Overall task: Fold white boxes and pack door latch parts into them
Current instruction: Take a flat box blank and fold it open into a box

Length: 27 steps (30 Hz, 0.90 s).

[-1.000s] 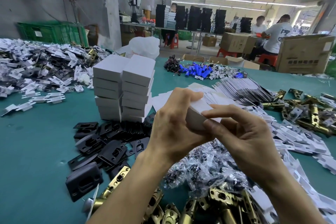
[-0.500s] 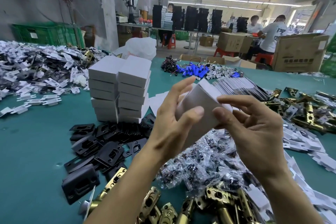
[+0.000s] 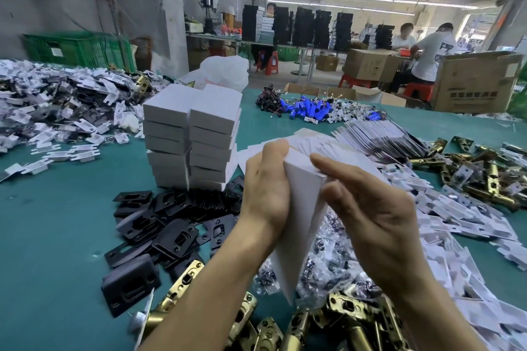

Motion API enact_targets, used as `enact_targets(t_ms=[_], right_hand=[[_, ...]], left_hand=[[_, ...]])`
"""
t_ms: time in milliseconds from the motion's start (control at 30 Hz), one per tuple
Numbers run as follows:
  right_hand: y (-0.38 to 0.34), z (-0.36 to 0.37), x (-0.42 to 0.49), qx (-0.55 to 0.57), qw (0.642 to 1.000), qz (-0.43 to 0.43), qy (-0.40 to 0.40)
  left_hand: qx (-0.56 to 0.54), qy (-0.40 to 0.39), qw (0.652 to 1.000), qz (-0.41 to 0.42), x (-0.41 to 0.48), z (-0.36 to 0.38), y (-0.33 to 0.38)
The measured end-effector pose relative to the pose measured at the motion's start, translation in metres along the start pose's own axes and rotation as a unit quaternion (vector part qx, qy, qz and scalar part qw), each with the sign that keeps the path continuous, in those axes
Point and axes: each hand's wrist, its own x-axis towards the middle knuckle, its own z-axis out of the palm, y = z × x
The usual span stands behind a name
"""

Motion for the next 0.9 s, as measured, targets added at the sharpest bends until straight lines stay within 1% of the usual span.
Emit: enact_targets(t_ms=[67, 100, 233, 367, 500, 633, 700, 767, 833, 900], right_hand=[[-0.002, 0.001, 0.001, 0.071, 0.996, 0.042, 0.016], [-0.002, 0.001, 0.001, 0.085, 0.994, 0.058, 0.021], [-0.007, -0.005, 0.005, 0.102, 0.991, 0.090, 0.019], [-0.009, -0.013, 0.006, 0.120, 0.988, 0.100, -0.007], [-0.007, -0.012, 0.006, 0.129, 0.986, 0.104, -0.024], [-0.007, -0.014, 0.007, 0.129, 0.985, 0.116, -0.011], [-0.007, -0.016, 0.007, 0.131, 0.983, 0.131, 0.017], [-0.007, -0.018, 0.007, 0.131, 0.979, 0.146, 0.055], [-0.007, -0.021, 0.008, 0.128, 0.975, 0.154, 0.092], [-0.006, -0.025, 0.009, 0.102, 0.977, 0.150, 0.109]], left_hand=[[0.009, -0.002, 1.000, 0.001, 0.001, -0.001, 0.000], [0.023, -0.002, 1.000, 0.004, 0.001, -0.002, 0.000], [0.050, -0.006, 0.999, 0.016, 0.002, 0.000, -0.002], [0.061, 0.002, 0.997, 0.049, 0.002, 0.001, -0.006], [0.053, 0.014, 0.997, 0.051, 0.003, 0.001, -0.009], [0.080, 0.012, 0.995, 0.061, 0.000, 0.003, -0.012], [0.051, -0.021, 0.998, 0.028, -0.004, 0.004, -0.011], [0.016, -0.100, 0.995, -0.001, -0.006, 0.003, -0.011], [0.059, -0.175, 0.983, -0.004, -0.009, -0.001, -0.011], [0.154, -0.226, 0.962, -0.005, -0.010, -0.004, -0.010]])
